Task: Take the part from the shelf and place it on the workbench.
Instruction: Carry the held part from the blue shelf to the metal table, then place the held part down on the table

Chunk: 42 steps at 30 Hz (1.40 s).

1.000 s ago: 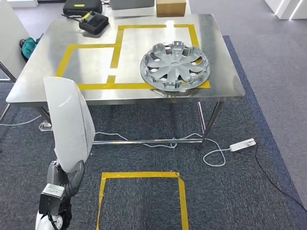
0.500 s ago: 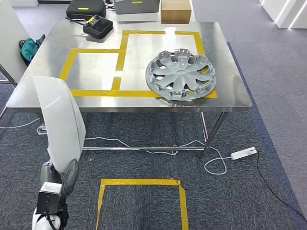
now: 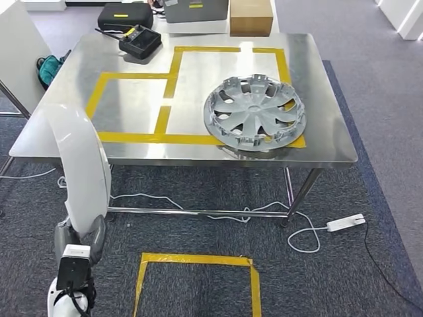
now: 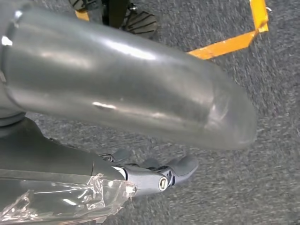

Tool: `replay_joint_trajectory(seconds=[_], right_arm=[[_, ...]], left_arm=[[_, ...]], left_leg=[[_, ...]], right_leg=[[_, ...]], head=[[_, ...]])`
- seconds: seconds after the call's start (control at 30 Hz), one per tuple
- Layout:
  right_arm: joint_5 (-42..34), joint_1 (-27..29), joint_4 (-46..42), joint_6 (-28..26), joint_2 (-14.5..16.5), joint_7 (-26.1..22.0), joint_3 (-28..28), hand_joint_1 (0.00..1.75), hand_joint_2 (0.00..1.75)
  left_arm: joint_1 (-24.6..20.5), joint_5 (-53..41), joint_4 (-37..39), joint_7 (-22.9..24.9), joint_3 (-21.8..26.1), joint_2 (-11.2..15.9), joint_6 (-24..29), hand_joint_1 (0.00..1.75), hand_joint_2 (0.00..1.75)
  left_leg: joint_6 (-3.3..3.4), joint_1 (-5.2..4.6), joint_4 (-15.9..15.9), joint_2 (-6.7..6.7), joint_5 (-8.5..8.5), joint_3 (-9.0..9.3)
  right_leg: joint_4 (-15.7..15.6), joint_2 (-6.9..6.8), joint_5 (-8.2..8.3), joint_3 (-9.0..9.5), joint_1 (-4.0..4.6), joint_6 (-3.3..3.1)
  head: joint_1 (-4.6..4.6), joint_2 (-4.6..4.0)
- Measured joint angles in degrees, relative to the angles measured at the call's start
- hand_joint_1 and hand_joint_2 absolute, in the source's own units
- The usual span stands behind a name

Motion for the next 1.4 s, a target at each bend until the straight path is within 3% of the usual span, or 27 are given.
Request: replay_joint_trajectory(seconds=[0.07,0.13,0.17,0.2,0.27,0.3,0.33,0.4,0.5,0.57,0.63,0.67,0.7,0.73,0.8,0.83,0.9,1.0,1.07,1.13,1.17,1.2,1.23,1.3,1.37,1.4], right_arm=[[0.1,-0.1,0.0,-0.1,0.0,0.0,0.0,0.00,0.00],[0.1,-0.1,0.1,-0.1,0.0,0.0,0.0,0.00,0.00],[0.1,0.0,0.1,-0.1,0.0,0.0,0.0,0.00,0.00],[0.1,0.0,0.1,-0.1,0.0,0.0,0.0,0.00,0.00],[0.2,0.0,0.1,-0.1,0.0,0.0,0.0,0.00,0.00],[0.2,0.0,0.2,-0.1,0.0,0.0,0.0,0.00,0.00],[0.2,-0.1,0.2,-0.1,0.0,-0.1,0.0,0.00,0.00],[0.2,-0.1,0.3,0.1,0.0,-0.2,-0.1,0.00,0.00],[0.3,-0.2,0.3,0.7,0.0,-0.6,-0.1,0.00,0.00],[0.7,-0.4,0.4,0.8,0.0,-0.7,-0.1,0.00,0.00],[1.0,-0.4,0.4,0.7,0.0,-0.6,-0.1,0.00,0.00],[1.1,-0.4,0.5,0.7,0.0,-0.5,-0.1,0.00,0.00],[1.2,-0.3,0.6,0.6,0.0,-0.4,-0.1,0.00,0.00],[1.4,-0.2,0.6,0.5,0.0,-0.2,-0.1,0.00,0.00],[1.7,-0.2,0.7,0.2,-0.1,0.0,0.0,0.00,0.00],[1.9,-0.2,0.8,0.1,-0.1,0.1,0.0,0.00,0.00],[2.1,-0.3,1.0,-0.1,-0.1,0.4,0.0,0.00,0.00],[2.3,-0.3,1.1,-0.2,-0.2,0.7,0.1,0.00,0.00],[2.5,-0.3,1.2,-0.4,-0.2,1.1,0.1,0.00,0.00],[2.8,-0.4,1.3,-0.6,-0.2,1.6,0.1,0.00,0.00],[2.8,-0.3,1.3,-0.7,-0.2,1.8,0.1,0.00,0.00],[2.8,-0.3,1.4,-0.9,-0.2,2.0,0.1,0.00,0.00],[2.8,-0.2,1.4,-1.0,-0.2,2.1,0.1,0.00,0.00],[2.9,-0.1,1.5,-1.0,-0.3,2.1,0.1,0.00,0.00],[2.9,-0.1,1.5,-1.1,-0.3,2.2,0.1,0.00,0.00],[2.9,-0.1,1.6,-1.1,-0.4,2.2,0.1,0.00,0.00]], left_arm=[[-0.4,-0.2,0.2,0.0,0.0,0.0,0.4,1.75,1.75],[-0.6,-0.3,0.5,0.0,0.0,0.0,0.6,1.75,1.75],[-0.6,-0.4,0.6,0.1,0.0,0.0,0.7,1.75,1.75],[-0.6,-0.5,0.8,0.1,0.1,0.0,0.9,1.75,1.75],[-0.7,-0.7,1.0,0.2,0.1,0.1,1.2,1.75,1.75],[-0.7,-0.7,1.1,0.3,0.1,0.1,1.3,1.75,1.75],[-0.9,-0.7,1.3,0.4,0.1,0.1,1.3,1.75,1.75],[-1.2,-0.6,1.7,0.7,0.0,0.1,1.3,1.75,1.75],[-1.5,-0.3,2.2,0.8,0.0,0.2,0.7,1.75,1.75],[-1.8,0.1,2.5,0.9,-0.2,0.3,0.0,1.75,1.75],[-2.1,0.3,3.0,1.0,-0.4,0.3,-0.4,1.75,1.75],[-2.2,0.4,3.2,1.0,-0.5,0.4,-0.5,1.75,1.75],[-2.2,0.5,3.4,1.1,-0.5,0.4,-0.6,1.75,1.75],[-2.3,0.7,3.7,1.1,-0.6,0.4,-0.8,1.75,1.75],[-2.7,1.5,4.2,1.3,-0.8,0.5,-1.5,1.75,1.75],[-3.0,2.0,4.5,1.5,-0.8,0.5,-1.9,1.75,1.75],[-3.6,2.7,5.0,1.7,-0.9,0.5,-2.5,1.75,1.75],[-4.0,3.0,5.6,1.7,-1.0,0.6,-2.8,1.75,1.75],[-4.5,3.3,5.9,1.7,-1.1,0.6,-2.9,1.75,1.75],[-4.8,3.5,6.3,1.7,-1.2,0.6,-3.1,1.75,1.75],[-4.9,3.6,6.5,1.7,-1.3,0.6,-3.2,1.75,1.75],[-4.8,3.6,6.7,1.7,-1.4,0.6,-3.3,1.75,1.75],[-4.8,3.6,6.8,1.7,-1.5,0.6,-3.4,1.75,1.75],[-4.8,3.6,6.9,1.7,-1.9,0.6,-3.5,1.75,1.75],[-4.9,3.6,7.1,1.7,-2.3,0.6,-3.5,1.75,1.75],[-4.9,3.6,7.1,1.7,-2.4,0.6,-3.5,1.75,1.75]], left_leg=[[-0.42,0.03,5.6,0.47,-2.12,-3.17],[-0.68,0.06,12.6,0.59,-4.88,-7.89],[-0.70,0.06,14.4,0.60,-5.16,-9.50],[-0.66,0.05,14.1,0.62,-4.17,-10.08],[-0.32,0.00,8.1,1.03,0.91,-8.33],[-0.14,-0.13,4.4,1.56,2.81,-7.00],[0.11,-0.26,1.4,2.04,3.69,-5.95],[0.63,-0.44,-0.9,2.50,3.33,-5.17],[1.85,-0.08,-1.4,1.86,3.36,-3.95],[2.48,0.04,-1.4,1.60,2.95,-3.02],[2.70,0.04,-1.4,1.31,2.31,-2.46],[2.68,0.04,-1.4,1.14,1.95,-2.10],[2.64,0.03,-1.4,0.97,1.54,-1.62],[2.56,0.04,-1.4,0.81,1.10,-1.01],[2.29,0.04,-1.4,0.60,0.14,0.37],[2.06,0.00,-1.4,0.54,-0.26,0.86],[1.40,-0.06,-1.5,0.50,-0.72,1.34],[0.47,-0.08,-0.8,0.56,-0.93,1.72],[-0.03,-0.02,3.3,0.64,-2.83,-0.39],[-0.49,0.08,10.6,0.67,-5.83,-4.99],[-0.64,0.15,13.3,0.67,-6.56,-7.12],[-0.74,0.20,14.4,0.68,-6.16,-8.47],[-0.80,0.26,13.3,0.69,-4.49,-8.75],[-0.93,0.43,6.5,0.88,1.07,-6.86],[-0.72,0.42,0.6,1.26,3.00,-4.89],[-0.45,0.43,-0.6,1.39,2.92,-4.54]], right_leg=[[-0.2,-0.21,-0.35,0.64,-0.15,-0.51],[-0.2,-0.48,-0.92,1.05,-0.14,-0.76],[-0.2,-0.59,-1.25,1.37,-0.13,-0.77],[-0.2,-0.69,-1.61,1.82,-0.13,-0.74],[-0.2,-0.89,-2.45,2.96,-0.12,-0.54],[-0.1,-0.96,-2.91,3.56,-0.05,-0.34],[-0.1,-1.07,-3.37,3.89,0.07,-0.05],[0.0,-1.37,-4.00,4.22,0.34,0.69],[1.0,-1.44,-4.97,4.85,0.36,1.71],[5.7,-0.97,-7.30,2.50,0.24,2.18],[13.2,-0.70,-10.01,-2.34,0.16,2.54],[15.6,-0.66,-10.44,-4.37,0.14,2.65],[16.0,-0.66,-9.72,-5.46,0.14,2.68],[14.1,-0.65,-7.76,-5.38,0.14,2.61],[6.8,-0.61,-2.51,-3.27,0.16,2.27],[3.6,-0.63,-1.24,-2.27,0.24,1.96],[1.0,-0.65,-0.77,-1.21,0.47,1.15],[0.3,-0.57,-0.60,-0.08,0.36,0.00],[0.0,-0.51,-0.82,0.92,0.11,-0.59],[-0.1,-0.51,-1.25,1.39,0.07,-0.93],[-0.1,-0.50,-1.51,1.66,0.05,-0.96],[-0.1,-0.47,-1.83,2.01,0.01,-0.92],[-0.1,-0.44,-2.18,2.48,-0.06,-0.81],[-0.1,-0.39,-2.98,3.42,-0.25,-0.35],[-0.1,-0.33,-3.78,3.87,-0.18,0.37],[-0.1,-0.36,-4.05,4.07,-0.06,0.74]], head=[[-0.22,0.00],[-0.30,0.00],[-0.31,0.00],[-0.31,0.00],[-0.31,0.00],[-0.30,0.00],[-0.37,0.00],[-0.44,0.00],[-0.38,-0.01],[-0.12,-0.01],[0.12,0.00],[0.16,0.00],[0.18,0.00],[0.18,0.00],[0.20,0.00],[0.21,0.00],[0.21,0.00],[0.13,0.00],[-0.17,-0.01],[-0.43,-0.02],[-0.40,-0.02],[-0.41,-0.02],[-0.42,-0.01],[-0.43,-0.01],[-0.59,-0.01],[-0.64,-0.01]])
